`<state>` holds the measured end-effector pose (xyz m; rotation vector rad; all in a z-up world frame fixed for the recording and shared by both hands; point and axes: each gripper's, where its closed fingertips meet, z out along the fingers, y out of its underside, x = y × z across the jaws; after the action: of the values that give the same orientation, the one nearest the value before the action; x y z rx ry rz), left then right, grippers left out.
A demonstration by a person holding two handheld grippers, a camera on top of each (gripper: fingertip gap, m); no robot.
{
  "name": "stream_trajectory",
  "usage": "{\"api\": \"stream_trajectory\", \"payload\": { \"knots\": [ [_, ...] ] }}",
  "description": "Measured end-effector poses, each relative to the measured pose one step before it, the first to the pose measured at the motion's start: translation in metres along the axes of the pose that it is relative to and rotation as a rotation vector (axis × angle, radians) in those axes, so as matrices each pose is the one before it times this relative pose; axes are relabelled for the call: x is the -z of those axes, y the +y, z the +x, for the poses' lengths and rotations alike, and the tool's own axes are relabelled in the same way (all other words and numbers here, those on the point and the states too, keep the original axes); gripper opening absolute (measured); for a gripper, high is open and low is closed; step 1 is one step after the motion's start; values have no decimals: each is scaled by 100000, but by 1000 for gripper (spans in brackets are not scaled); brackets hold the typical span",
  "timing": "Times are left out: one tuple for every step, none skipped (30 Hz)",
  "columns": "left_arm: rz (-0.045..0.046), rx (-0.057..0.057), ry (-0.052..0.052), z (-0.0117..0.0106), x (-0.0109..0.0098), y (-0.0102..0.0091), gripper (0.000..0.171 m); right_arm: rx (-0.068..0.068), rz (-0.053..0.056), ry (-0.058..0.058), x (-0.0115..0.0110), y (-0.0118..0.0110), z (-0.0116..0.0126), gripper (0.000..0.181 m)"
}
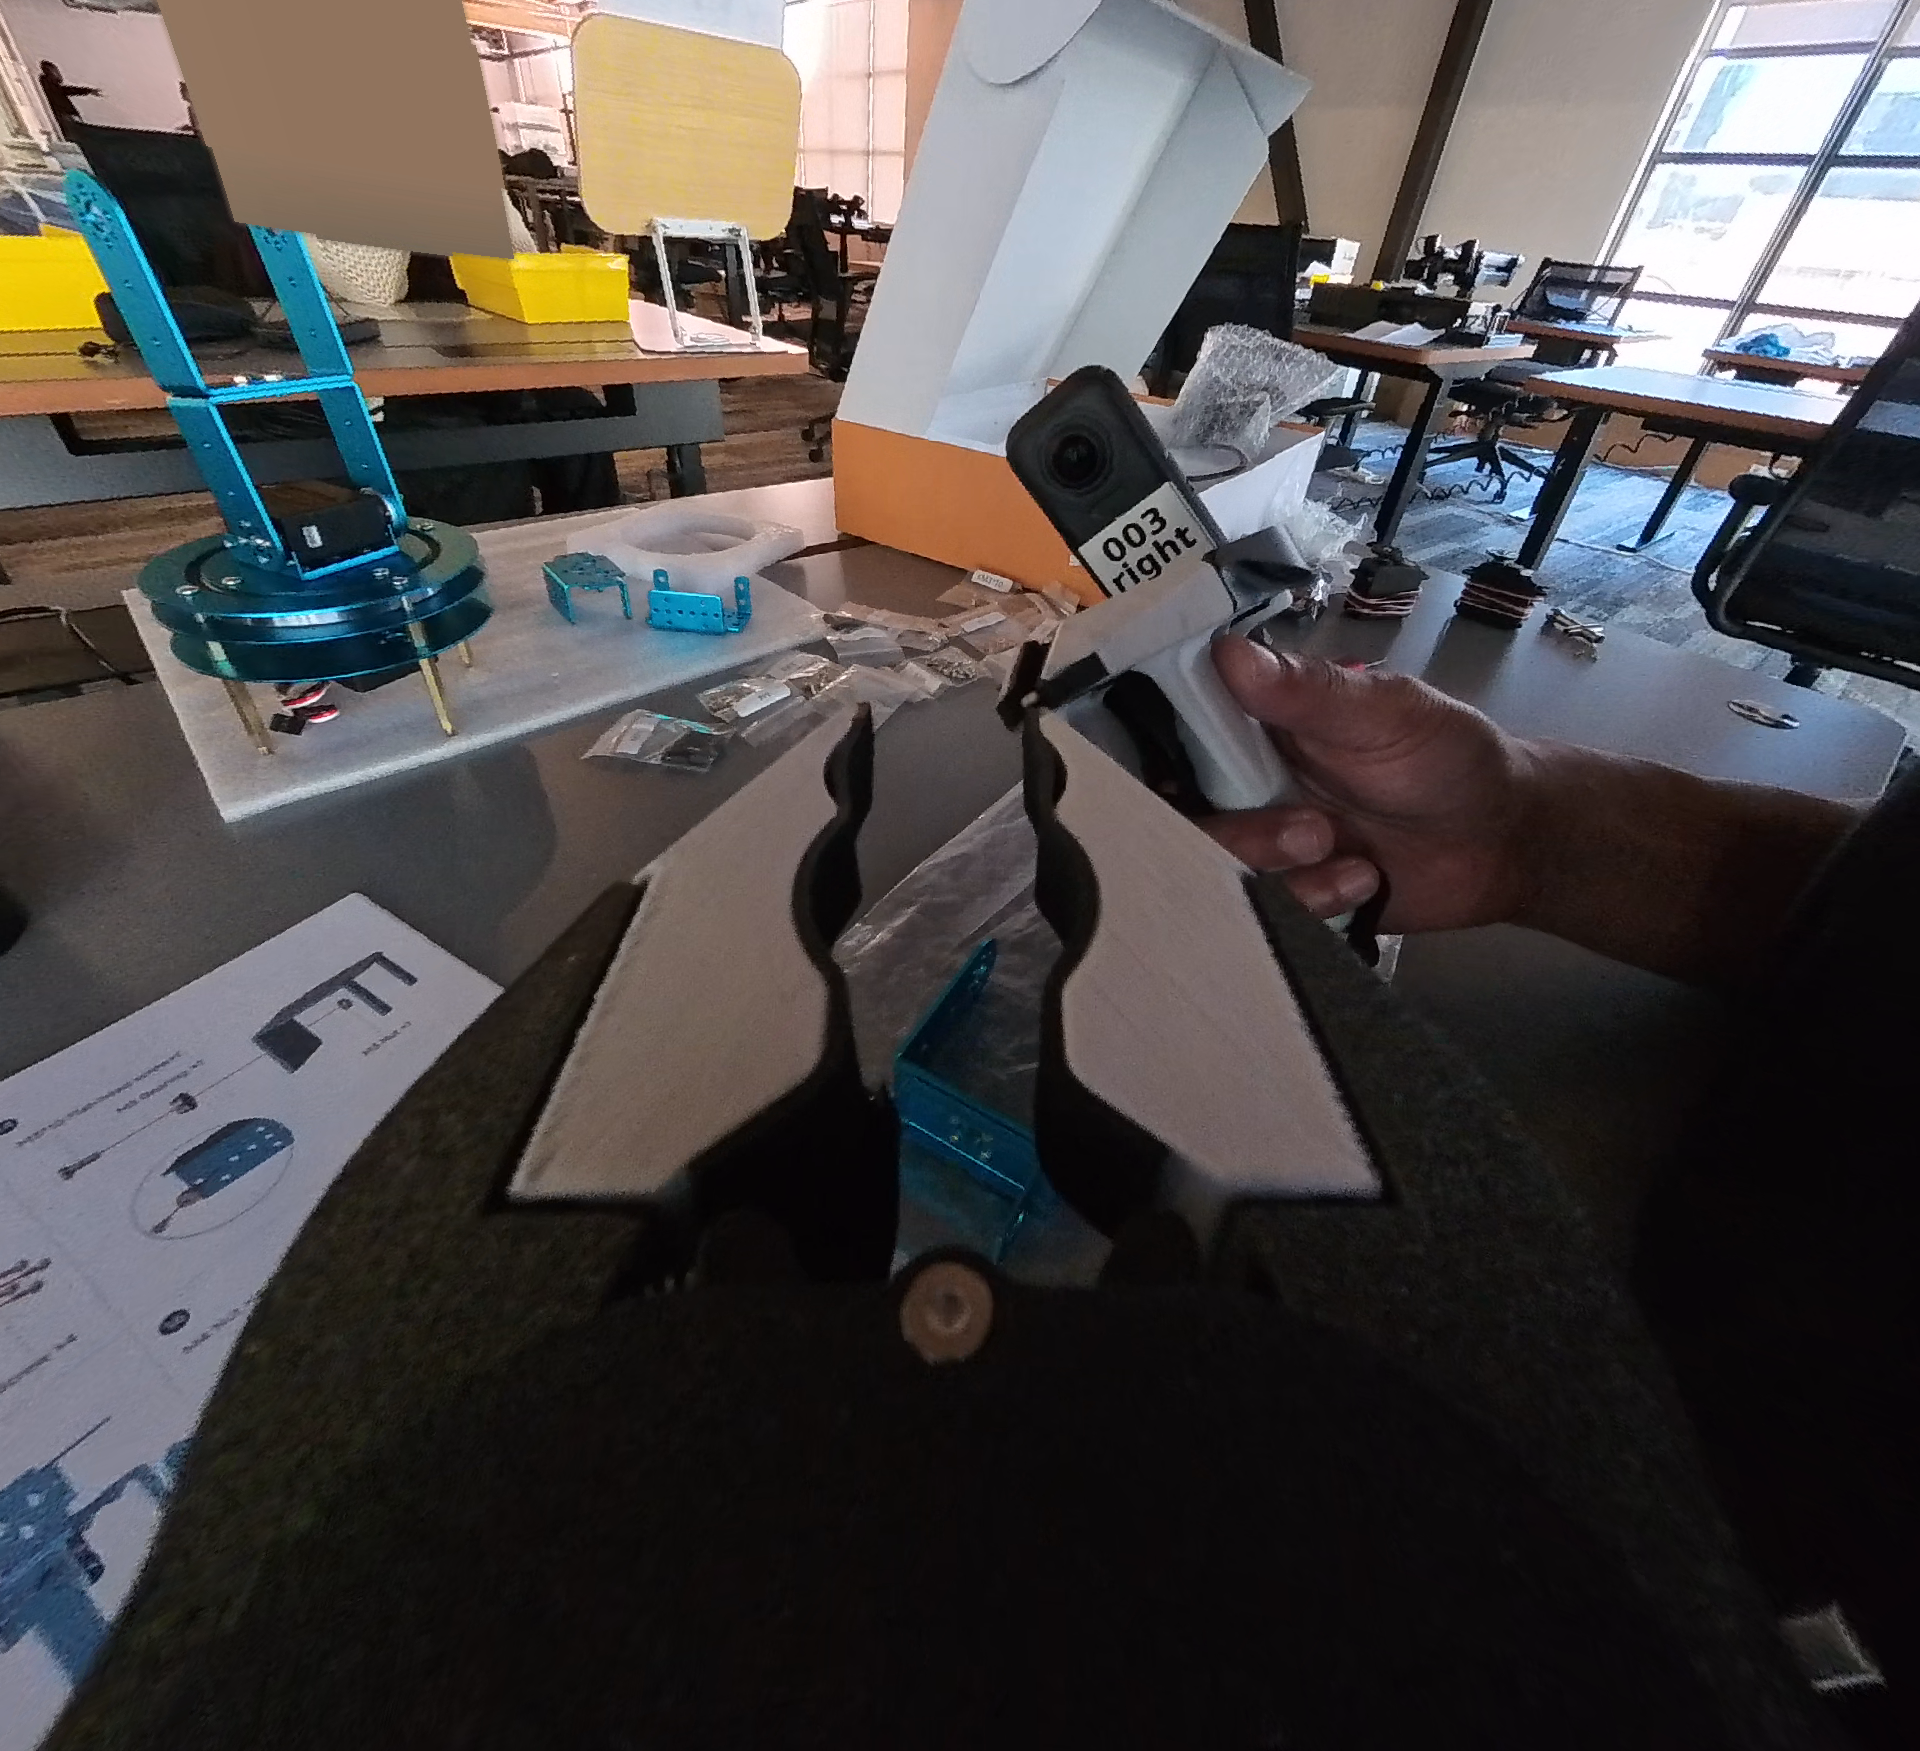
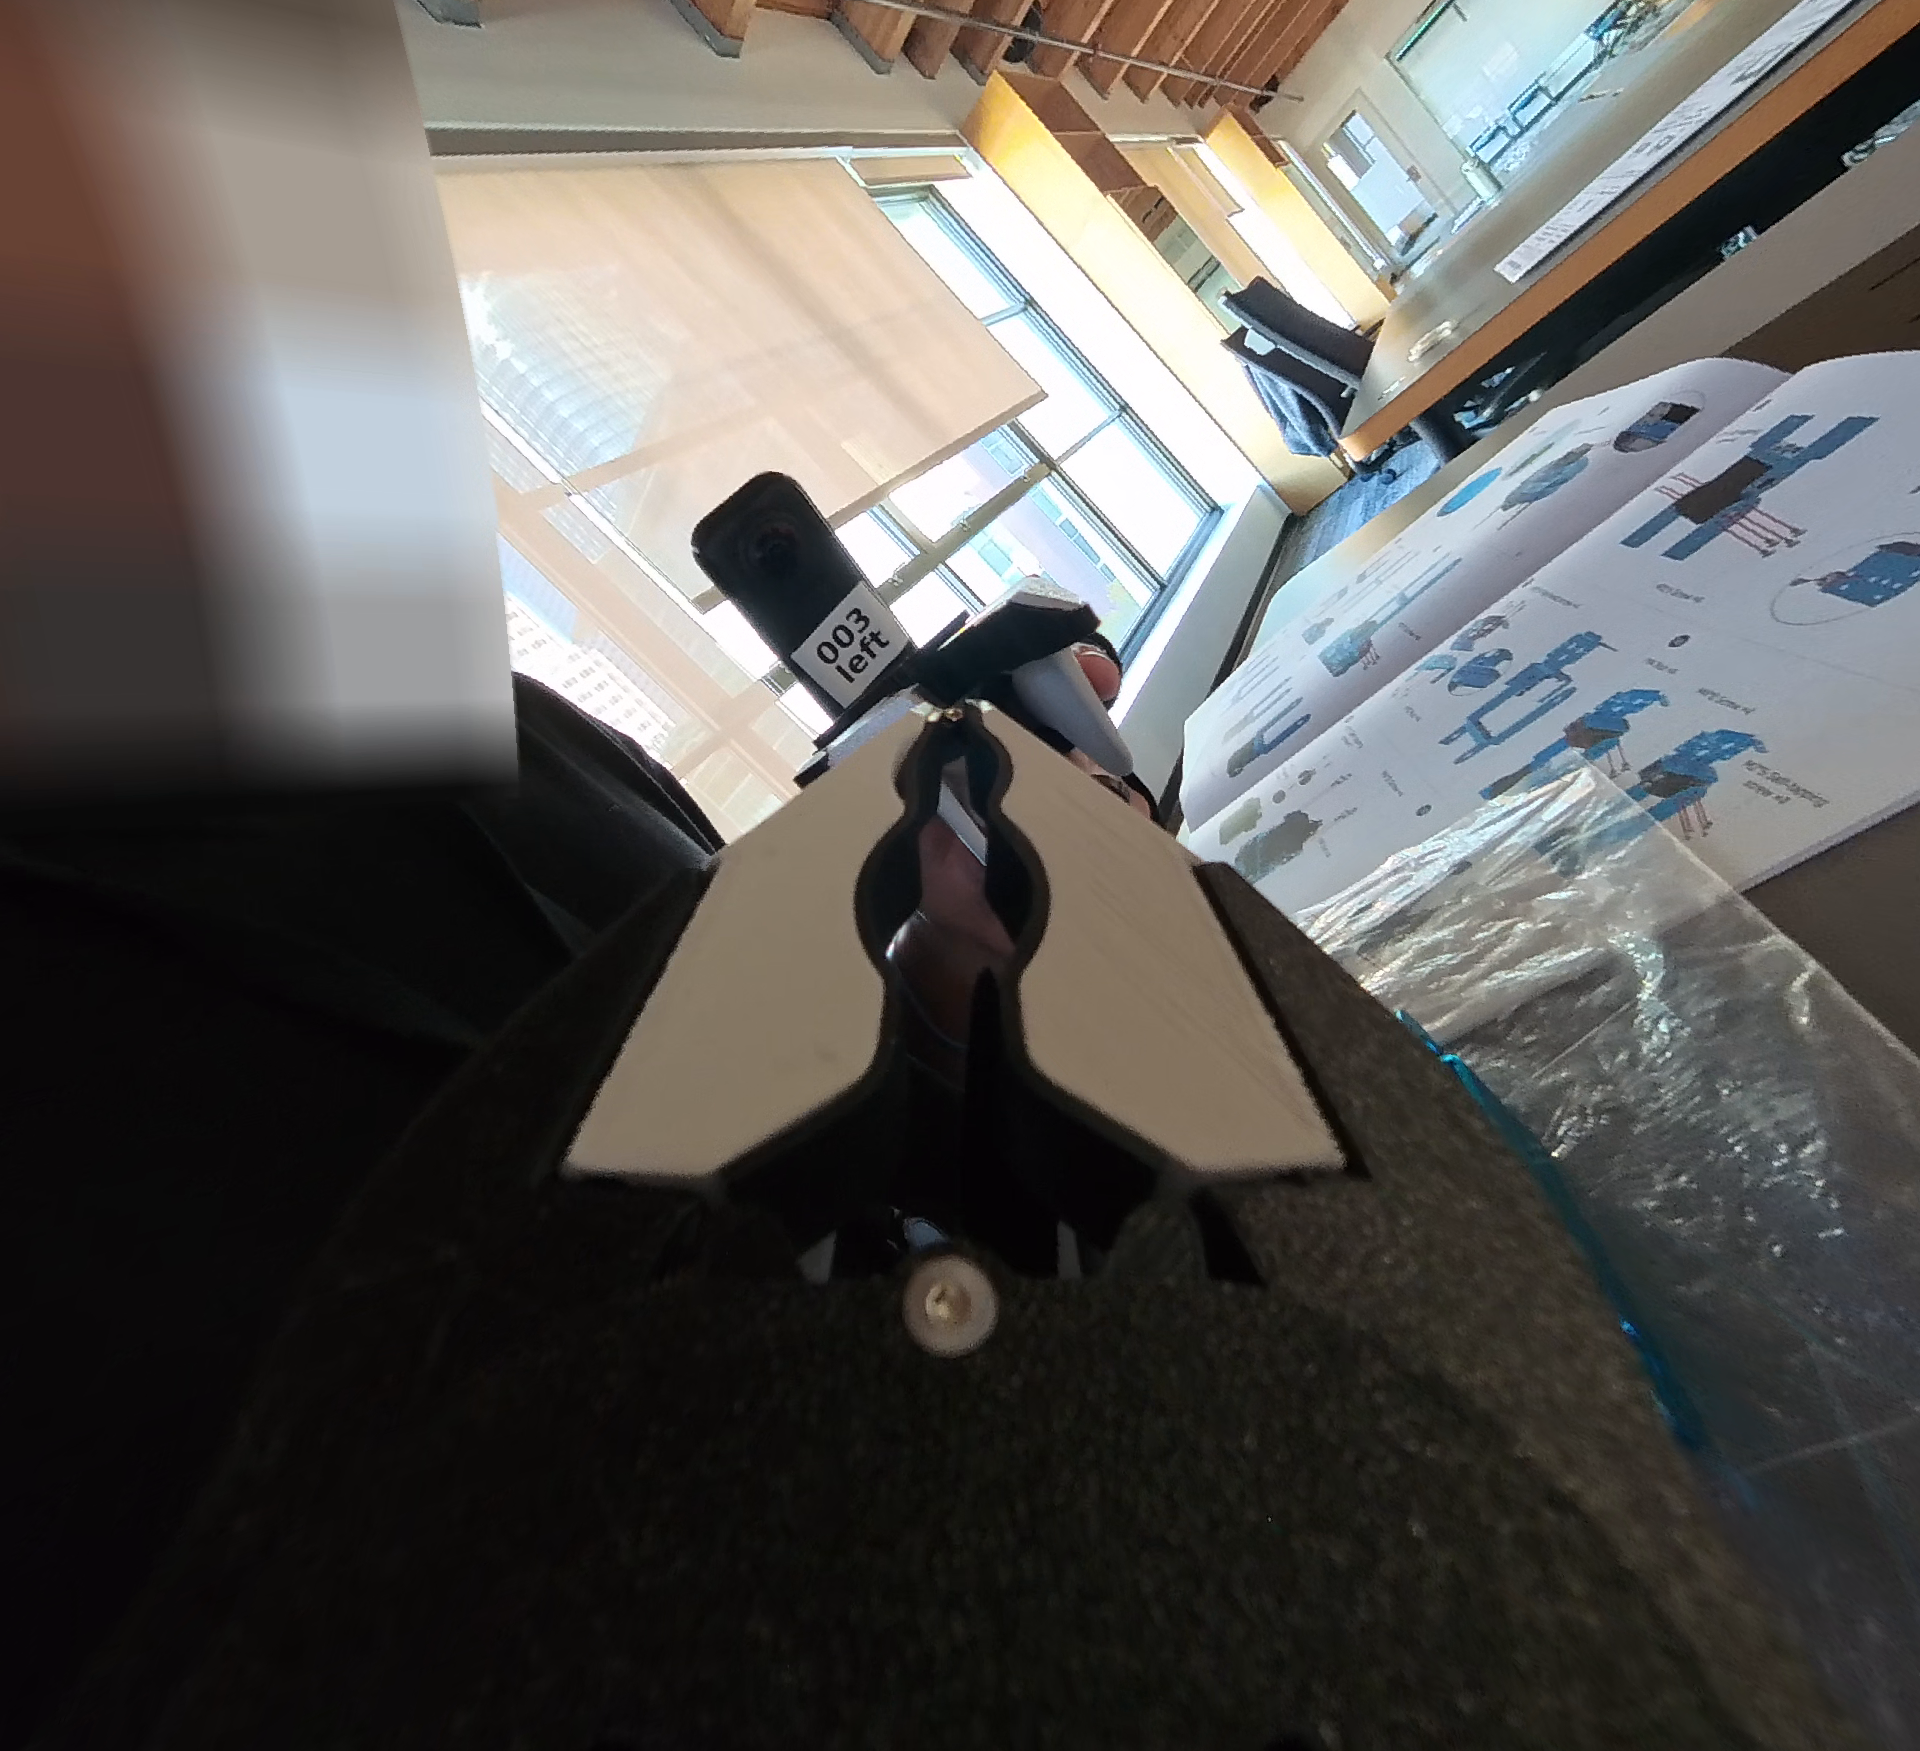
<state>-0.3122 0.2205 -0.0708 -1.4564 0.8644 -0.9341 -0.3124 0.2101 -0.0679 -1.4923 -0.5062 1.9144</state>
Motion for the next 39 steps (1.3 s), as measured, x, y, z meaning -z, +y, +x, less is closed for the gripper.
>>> {"api": "stream_trajectory", "payload": {
  "knots": [
    [112,177,3,9,23,-5,28,-318,48,-245,-4,0,-6,2],
    [-25,203,-15,-6,15,13,28,-301,3,-119,-7,23,14,3],
    [2,18,-120,-17,21,31,28,-171,16,40,0,19,30,3],
    [-47,14,-103,-29,7,36,28,41,-106,172,-6,33,44,3],
    [41,107,-108,-27,10,23,28,59,-27,71,5,10,21,2],
    [272,115,-53,3,-7,-7,28,-112,37,-162,-1,-6,-17,2],
    [210,122,-11,22,-30,1,28,-8,7,-14,7,-3,-18,2],
    [108,33,-93,10,-31,-4,28,238,-9,58,27,-6,6,2],
    [20,-43,-27,11,-15,-12,28,54,-54,-74,11,-2,-15,2],
    [-67,-74,-29,10,-9,-10,28,-89,-21,-53,21,-2,-17,3],
    [53,-100,-194,-15,5,-16,28,7,91,-43,-3,1,-5,2],
    [117,-51,-110,13,18,-13,28,-59,20,-107,-10,7,-25,2],
    [40,-54,-29,13,18,17,28,-26,-157,35,-15,36,15,2],
    [-54,-125,-135,-24,39,29,28,197,-247,215,-22,53,29,2],
    [-123,-143,-164,-51,44,37,28,63,-305,304,-28,56,40,2],
    [-176,73,10,-18,34,64,28,77,-277,261,-29,59,28,3],
    [-28,443,323,16,29,40,28,257,-51,-38,-18,28,-26,2],
    [125,506,283,21,10,-11,28,96,97,-254,-12,10,-34,3],
    [8,131,31,23,4,-10,28,-207,48,-187,-4,8,3,2],
    [-166,-369,-282,-3,-3,18,28,-183,-44,-20,12,11,33,2],
    [-202,-520,-293,-7,-19,33,28,-11,-119,53,12,15,35,3],
    [-256,-233,38,7,-18,26,28,313,-155,145,4,16,7,2],
    [-328,68,369,21,-15,21,28,664,-268,246,17,38,-4,2],
    [-473,210,625,31,1,39,28,747,-522,315,9,65,-14,2],
    [-661,564,977,69,-1,61,28,834,-805,257,21,77,-30,2],
    [-1009,1285,1873,149,-4,106,27,1283,-1491,340,22,167,-37,2],
    [-1675,2076,3056,234,7,206,25,2064,-2359,861,48,266,-24,2],
    [-1899,2491,2951,150,-3,242,26,2928,-2610,1341,66,284,-36,2],
    [-1764,2573,2976,162,-20,269,28,3482,-3038,1299,64,312,-95,1],
    [-1641,2116,3148,223,-16,294,28,3648,-3439,1337,51,347,-113,2],
    [-1326,1245,1882,124,-23,245,30,3607,-3090,1549,40,285,-87,2],
    [-1242,169,1465,173,-31,252,30,3481,-3355,1345,45,318,-95,3],
    [-1581,-719,1268,187,-30,277,30,3230,-3396,1183,33,354,-86,3],
    [-1798,-1268,835,158,-39,286,31,3030,-3147,1159,26,349,-71,3],
    [-1823,-1208,761,139,-83,286,31,2629,-2812,1195,38,325,-25,2],
    [-1758,-860,594,82,-89,249,31,2107,-2274,1082,31,285,26,3],
    [-1493,-644,715,102,-112,216,31,1524,-1973,492,60,225,-26,3],
    [-1023,-413,838,107,-111,149,31,1291,-1427,298,59,180,-42,3],
    [-959,-343,606,70,-127,135,31,1318,-1247,513,73,177,12,3]
  ]
}}
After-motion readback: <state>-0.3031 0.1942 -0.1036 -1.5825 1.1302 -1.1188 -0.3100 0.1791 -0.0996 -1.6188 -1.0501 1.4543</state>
